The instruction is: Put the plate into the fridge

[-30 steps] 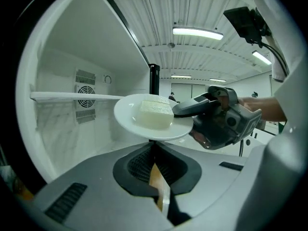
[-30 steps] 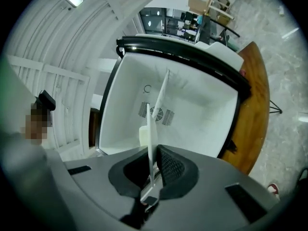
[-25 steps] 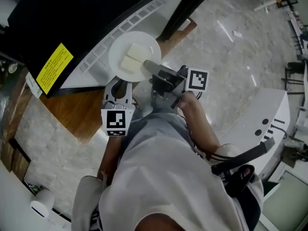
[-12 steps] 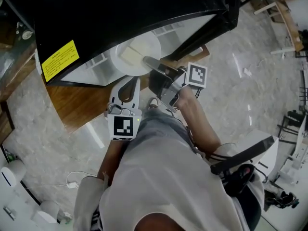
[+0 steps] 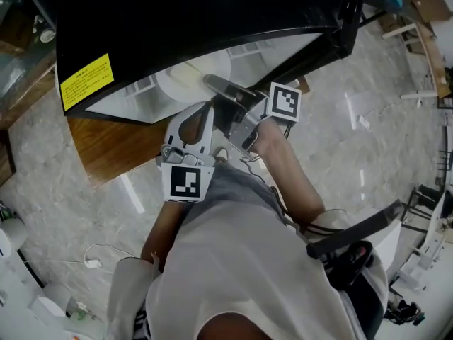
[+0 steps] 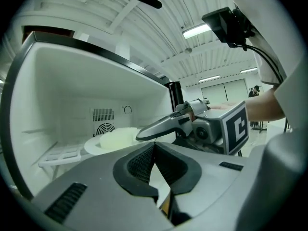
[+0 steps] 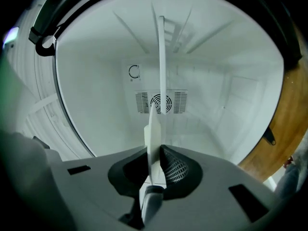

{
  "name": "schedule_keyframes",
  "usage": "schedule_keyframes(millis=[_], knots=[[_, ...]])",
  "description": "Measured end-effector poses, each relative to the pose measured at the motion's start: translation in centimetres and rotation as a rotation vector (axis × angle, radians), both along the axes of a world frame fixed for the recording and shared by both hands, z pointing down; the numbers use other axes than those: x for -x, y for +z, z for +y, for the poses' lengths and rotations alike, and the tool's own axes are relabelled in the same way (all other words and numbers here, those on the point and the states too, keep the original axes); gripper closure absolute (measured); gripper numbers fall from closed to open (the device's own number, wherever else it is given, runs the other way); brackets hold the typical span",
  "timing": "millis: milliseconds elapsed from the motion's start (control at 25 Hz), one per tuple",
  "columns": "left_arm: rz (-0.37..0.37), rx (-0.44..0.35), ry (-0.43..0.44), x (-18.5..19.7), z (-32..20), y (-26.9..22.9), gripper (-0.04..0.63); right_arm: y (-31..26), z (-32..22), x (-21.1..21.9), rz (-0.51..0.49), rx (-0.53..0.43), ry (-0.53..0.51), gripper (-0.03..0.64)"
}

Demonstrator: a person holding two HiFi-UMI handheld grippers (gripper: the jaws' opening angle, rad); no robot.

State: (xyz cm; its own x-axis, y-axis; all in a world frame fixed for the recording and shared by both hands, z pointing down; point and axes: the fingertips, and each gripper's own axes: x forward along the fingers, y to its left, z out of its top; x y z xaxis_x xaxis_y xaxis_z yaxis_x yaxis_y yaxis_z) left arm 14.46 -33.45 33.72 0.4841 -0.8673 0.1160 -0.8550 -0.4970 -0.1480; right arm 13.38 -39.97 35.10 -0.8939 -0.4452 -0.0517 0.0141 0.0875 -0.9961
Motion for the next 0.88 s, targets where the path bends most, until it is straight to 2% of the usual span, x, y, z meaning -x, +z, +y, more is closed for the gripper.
schedule_keyframes(millis=[160, 280, 360, 520, 720, 800, 880], knots=[[0.005, -0.019, -0.015, -0.3, -1.0, -0.3, 0.578, -0.6, -0.7, 0.0, -0.036, -0.01, -0.009, 0.572], [0.033, -0.012, -0.031, 0.0, -1.6, -0.4, 0.578, -1.3, -1.0, -0.2, -0.094, -0.001, -0.001, 0.505], [0.053, 0.0, -0.041, 0.2, -2.1, -0.3, 0.578, -1.6, -1.0, -0.2, -0.106, -0.009, 0.005, 0.489], [0.076, -0.004, -0.047, 0.6, -3.2, -0.7, 0.578, -1.6, -0.4, -0.1, -0.118, -0.01, 0.011, 0.474], [0.096, 0.004, -0.068, 1.4, -5.3, -0.5, 0.578, -0.5, 0.6, -1.7, -0.124, 0.012, 0.083, 0.474], [0.089, 0.006, -0.074, 1.9, -6.1, -0.6, 0.578, -0.8, 1.4, -1.9, -0.1, -0.035, 0.087, 0.474], [0.079, 0.006, -0.076, 2.2, -6.7, -0.6, 0.578, -1.5, 1.7, -2.1, -0.009, -0.143, 0.101, 0.474]])
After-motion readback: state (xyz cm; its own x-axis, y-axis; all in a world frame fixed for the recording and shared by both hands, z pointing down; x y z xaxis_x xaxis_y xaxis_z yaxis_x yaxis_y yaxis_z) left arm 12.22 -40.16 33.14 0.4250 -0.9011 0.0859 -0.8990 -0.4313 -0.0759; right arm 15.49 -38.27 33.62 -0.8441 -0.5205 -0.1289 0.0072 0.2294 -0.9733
